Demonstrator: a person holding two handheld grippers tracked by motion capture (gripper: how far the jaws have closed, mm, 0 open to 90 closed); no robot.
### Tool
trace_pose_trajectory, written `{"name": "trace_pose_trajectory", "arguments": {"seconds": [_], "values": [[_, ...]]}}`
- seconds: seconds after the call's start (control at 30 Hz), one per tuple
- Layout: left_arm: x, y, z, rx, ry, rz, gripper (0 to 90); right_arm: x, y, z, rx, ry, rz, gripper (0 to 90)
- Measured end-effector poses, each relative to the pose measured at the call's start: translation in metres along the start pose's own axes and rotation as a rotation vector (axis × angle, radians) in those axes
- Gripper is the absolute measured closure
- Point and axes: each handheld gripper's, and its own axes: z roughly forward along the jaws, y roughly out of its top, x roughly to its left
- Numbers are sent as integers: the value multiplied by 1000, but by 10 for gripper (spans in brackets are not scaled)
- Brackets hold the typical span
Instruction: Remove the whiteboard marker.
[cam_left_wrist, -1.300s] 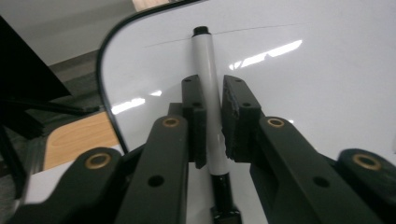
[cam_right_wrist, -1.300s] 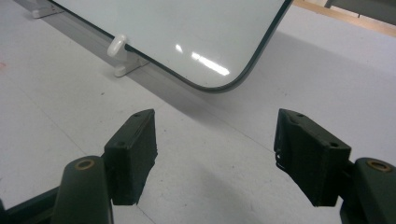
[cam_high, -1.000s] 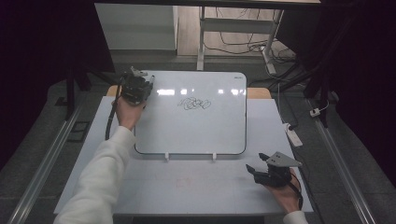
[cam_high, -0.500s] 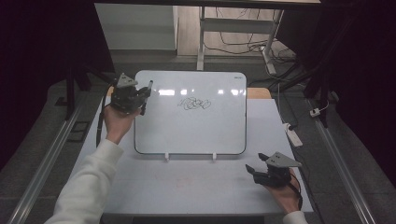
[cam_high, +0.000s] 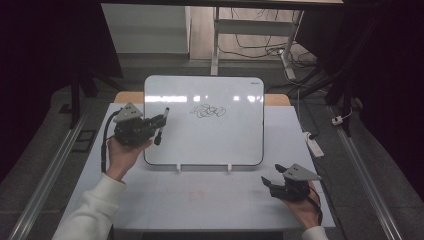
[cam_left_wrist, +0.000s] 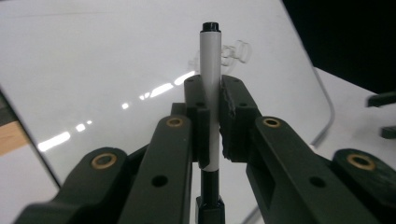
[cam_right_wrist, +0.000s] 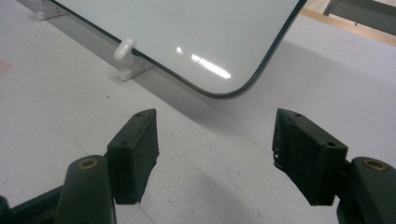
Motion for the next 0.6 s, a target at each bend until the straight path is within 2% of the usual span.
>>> {"name": "trace_pose_trajectory", "arguments": {"seconds": [0.2, 0.33, 0.53, 0.6], "values": [[-20, -14, 1, -8, -72, 1, 816, 4, 2, 1, -4, 22, 15, 319], [-35, -23, 6, -11, -99, 18, 817, 8, 8, 1, -13, 69, 52, 325], [-53, -32, 18, -10, -147, 28, 816, 21, 18, 4, -15, 117, 49, 329], [-60, -33, 24, -2, -162, 40, 816, 27, 22, 7, -14, 147, 53, 329]]}}
